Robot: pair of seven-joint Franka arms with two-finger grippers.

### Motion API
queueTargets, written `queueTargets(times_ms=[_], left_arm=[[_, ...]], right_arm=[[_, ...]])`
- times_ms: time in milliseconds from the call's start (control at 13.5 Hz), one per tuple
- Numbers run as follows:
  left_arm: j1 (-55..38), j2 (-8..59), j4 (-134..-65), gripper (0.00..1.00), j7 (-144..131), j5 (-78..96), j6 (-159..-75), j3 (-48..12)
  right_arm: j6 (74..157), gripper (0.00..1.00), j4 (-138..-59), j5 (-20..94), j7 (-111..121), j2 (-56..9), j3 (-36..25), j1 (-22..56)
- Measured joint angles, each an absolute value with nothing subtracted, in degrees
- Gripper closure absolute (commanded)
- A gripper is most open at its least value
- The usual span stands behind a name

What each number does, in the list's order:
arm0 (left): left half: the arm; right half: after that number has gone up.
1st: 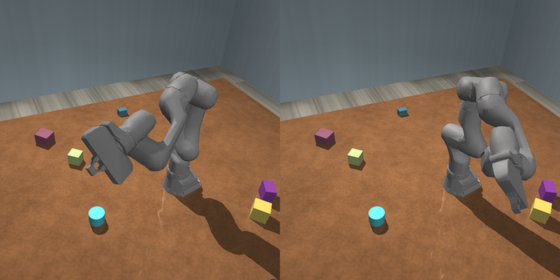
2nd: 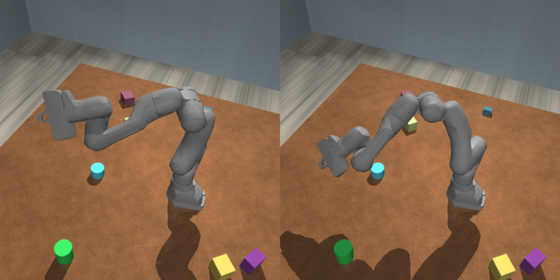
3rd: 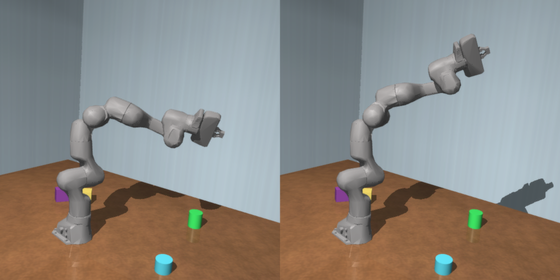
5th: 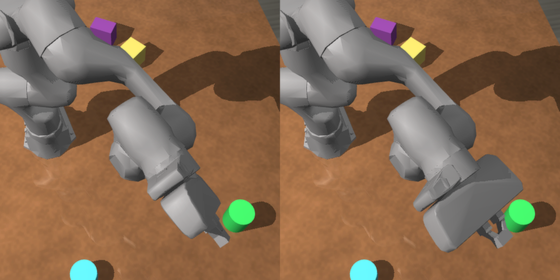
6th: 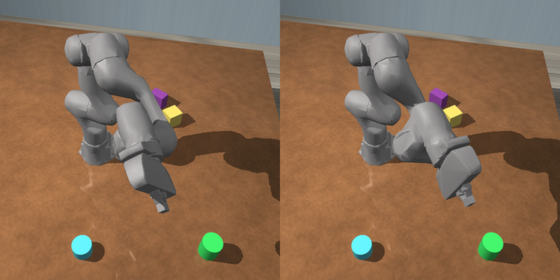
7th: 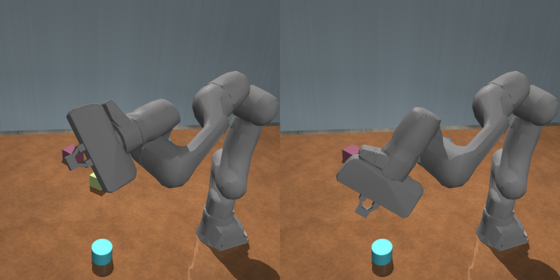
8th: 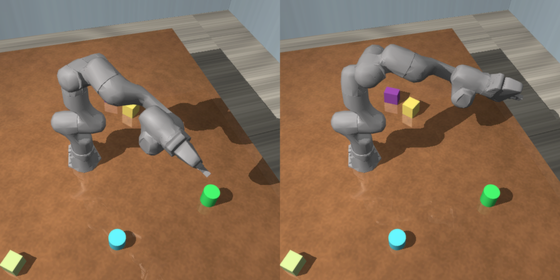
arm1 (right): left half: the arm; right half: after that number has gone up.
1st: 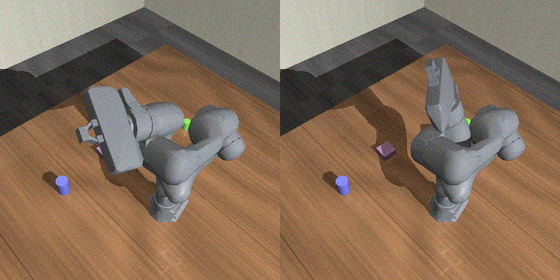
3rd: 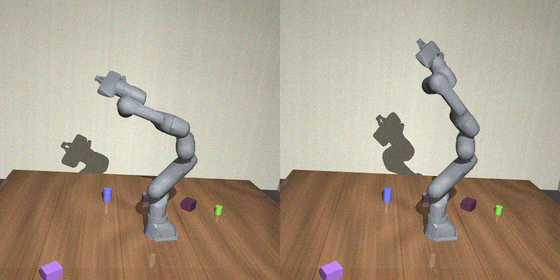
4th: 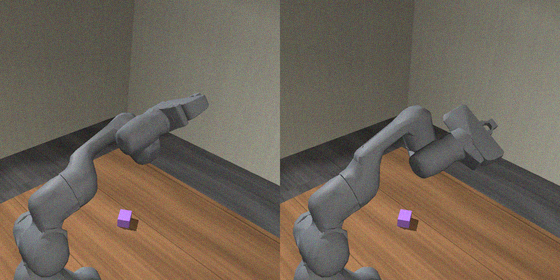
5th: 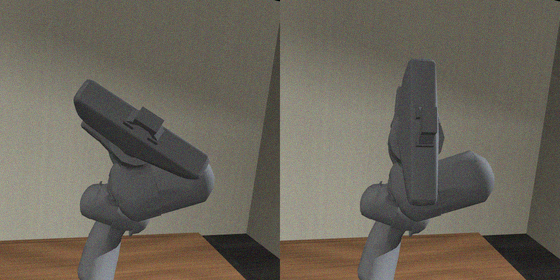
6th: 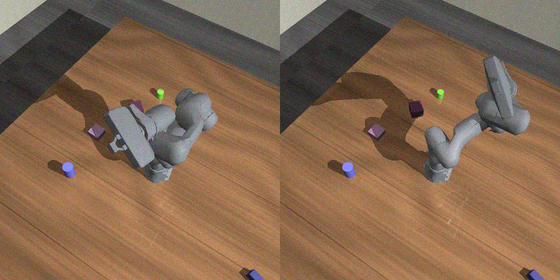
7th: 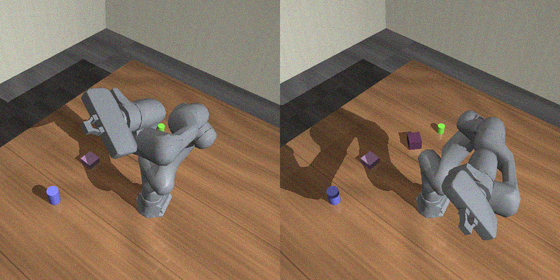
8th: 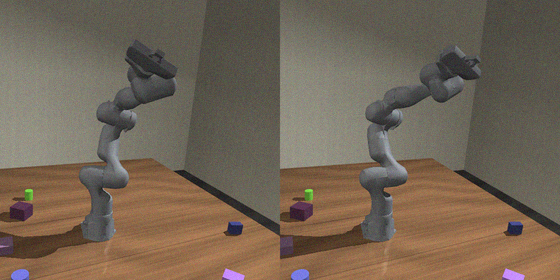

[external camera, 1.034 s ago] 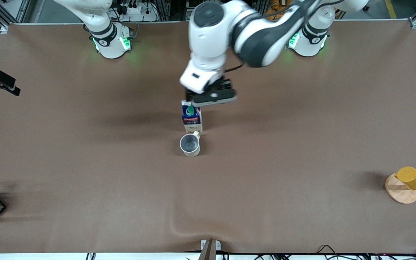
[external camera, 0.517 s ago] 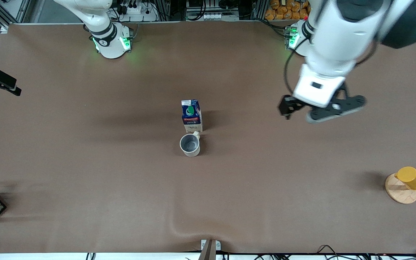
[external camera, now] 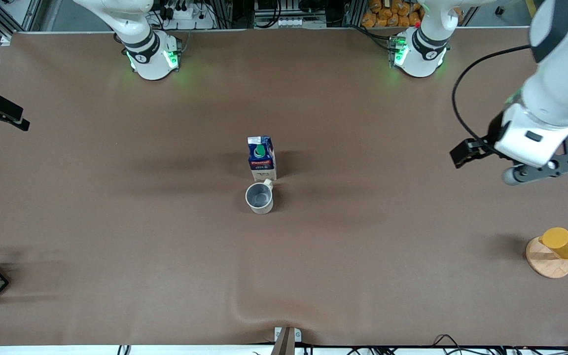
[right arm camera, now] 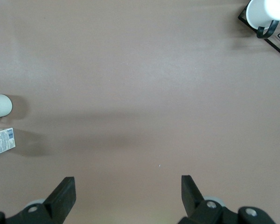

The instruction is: Place milk next to cup

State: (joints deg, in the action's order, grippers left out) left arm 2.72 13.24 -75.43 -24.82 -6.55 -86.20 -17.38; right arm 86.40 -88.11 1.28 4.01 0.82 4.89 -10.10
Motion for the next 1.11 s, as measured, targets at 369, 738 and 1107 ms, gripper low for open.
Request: queueTargets(times_ms=[369,738,1107], left_arm=[[-0.3,5.8,-84.9,0.0,-18.5,-6.0,-85.0,-9.0],[-0.9,-1.2,-93.6,0.0,-13.0,-2.7,-89.1,-4.2],[-2.3,-3.3,-95.2,0.0,-12.3,-2.7,-89.4,-3.8]], right_arm=[[86.4,0.0,-88.1,1.3,4.0,0.8,5.4,-10.0],[86.5,0.0,-88.1,1.3,4.0,0.8,5.4,-10.0],[86.5,0.0,-88.1,1.3,4.0,0.8,5.4,-10.0]])
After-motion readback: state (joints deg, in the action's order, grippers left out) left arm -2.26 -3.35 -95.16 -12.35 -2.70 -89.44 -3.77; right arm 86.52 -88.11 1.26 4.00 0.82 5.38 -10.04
